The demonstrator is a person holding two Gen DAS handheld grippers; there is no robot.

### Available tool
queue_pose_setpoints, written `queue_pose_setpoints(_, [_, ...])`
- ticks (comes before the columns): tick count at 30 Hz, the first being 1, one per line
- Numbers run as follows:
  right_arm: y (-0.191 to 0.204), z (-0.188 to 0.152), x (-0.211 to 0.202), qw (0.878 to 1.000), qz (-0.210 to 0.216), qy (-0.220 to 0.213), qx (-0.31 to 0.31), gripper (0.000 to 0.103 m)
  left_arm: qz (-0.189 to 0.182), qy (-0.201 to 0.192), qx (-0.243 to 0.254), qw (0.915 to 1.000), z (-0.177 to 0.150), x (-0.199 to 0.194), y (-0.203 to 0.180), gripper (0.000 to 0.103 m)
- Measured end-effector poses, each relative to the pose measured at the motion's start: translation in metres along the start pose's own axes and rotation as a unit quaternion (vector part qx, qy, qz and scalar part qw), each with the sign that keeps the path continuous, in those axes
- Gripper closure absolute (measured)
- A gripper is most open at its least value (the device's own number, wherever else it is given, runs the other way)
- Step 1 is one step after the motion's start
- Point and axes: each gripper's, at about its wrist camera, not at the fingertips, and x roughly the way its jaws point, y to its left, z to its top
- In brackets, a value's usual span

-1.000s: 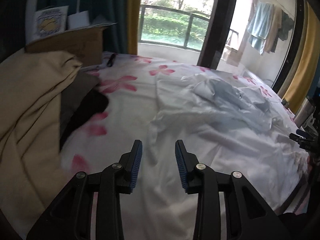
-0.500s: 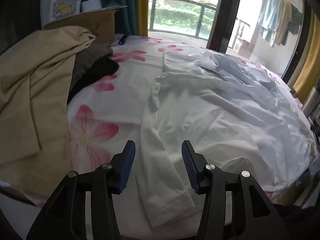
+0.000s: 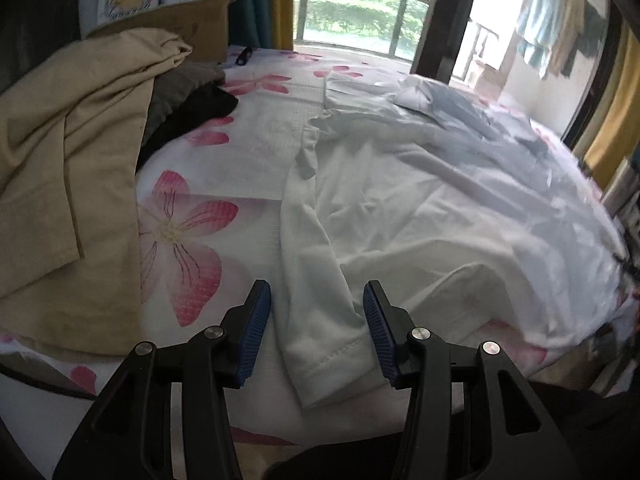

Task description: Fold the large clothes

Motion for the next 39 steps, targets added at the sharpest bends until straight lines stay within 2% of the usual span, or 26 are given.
queue_pose_setpoints(4, [0.009,-0.004,-0.004,1.000,0.005,0.003,-0.013,0.024,0.014,-0.004,0.005,0.9999,-0.001,0.001,-0.003,0.052])
queue_pose_setpoints(6, [0.015,-0.005,-0.008,1.000,0.012,0.000,-0.021,0.042,0.017,-0.006,0.011,0.9998,-0.002,0.001,-0.005,0.052])
queue_pose_setpoints(7, [0.019,-0.007,-0.009,1.000,0.012,-0.002,-0.025,0.046,0.019,-0.007,0.017,0.9997,-0.003,0.000,-0.006,0.052])
queue_pose_setpoints(8, [0.022,-0.007,-0.010,1.000,0.013,-0.005,-0.028,0.056,0.019,-0.007,0.027,0.9994,-0.003,0.000,-0.007,0.056])
queue_pose_setpoints(9, [0.026,-0.009,-0.011,1.000,0.013,-0.010,-0.027,0.064,0.019,-0.008,0.039,0.9990,-0.004,0.000,-0.008,0.062])
queue_pose_setpoints(10, [0.031,-0.011,-0.012,0.999,0.011,-0.013,-0.029,0.068,0.015,-0.007,0.047,0.9988,-0.005,-0.001,-0.009,0.075])
queue_pose_setpoints(11, [0.035,-0.011,-0.013,0.999,0.013,-0.013,-0.034,0.077,0.010,-0.005,0.050,0.9987,-0.005,-0.002,-0.008,0.085])
queue_pose_setpoints(12, [0.040,-0.012,-0.015,0.999,0.020,-0.011,-0.038,0.087,0.004,-0.002,0.052,0.9986,-0.005,-0.003,-0.008,0.090])
queue_pose_setpoints(13, [0.043,-0.012,-0.015,0.999,0.026,-0.009,-0.040,0.090,-0.001,0.000,0.053,0.9986,-0.005,-0.003,-0.007,0.096])
queue_pose_setpoints(14, [0.048,-0.013,-0.016,0.998,0.034,-0.009,-0.046,0.095,-0.010,0.000,0.051,0.9987,-0.005,-0.004,-0.005,0.098])
queue_pose_setpoints(17, [0.058,-0.016,-0.018,0.998,0.031,-0.012,-0.054,0.096,-0.034,-0.002,0.022,0.9992,-0.007,-0.008,0.003,0.099])
queue_pose_setpoints(20, [0.056,-0.014,-0.019,0.998,0.047,-0.010,-0.038,0.097,-0.037,-0.020,0.013,0.9990,-0.003,-0.014,0.007,0.100])
queue_pose_setpoints(26, [0.046,0.006,-0.037,0.998,0.043,-0.047,-0.012,0.097,-0.025,-0.060,0.020,0.9977,0.023,-0.035,0.013,0.100])
queue_pose_setpoints(31, [0.050,0.030,-0.054,0.995,0.041,-0.084,-0.019,0.097,-0.020,-0.083,0.035,0.9957,0.045,-0.045,0.012,0.100])
queue_pose_setpoints(39, [0.053,0.059,-0.059,0.993,0.040,-0.107,-0.023,0.097,-0.020,-0.103,0.044,0.9935,0.077,-0.049,0.012,0.099])
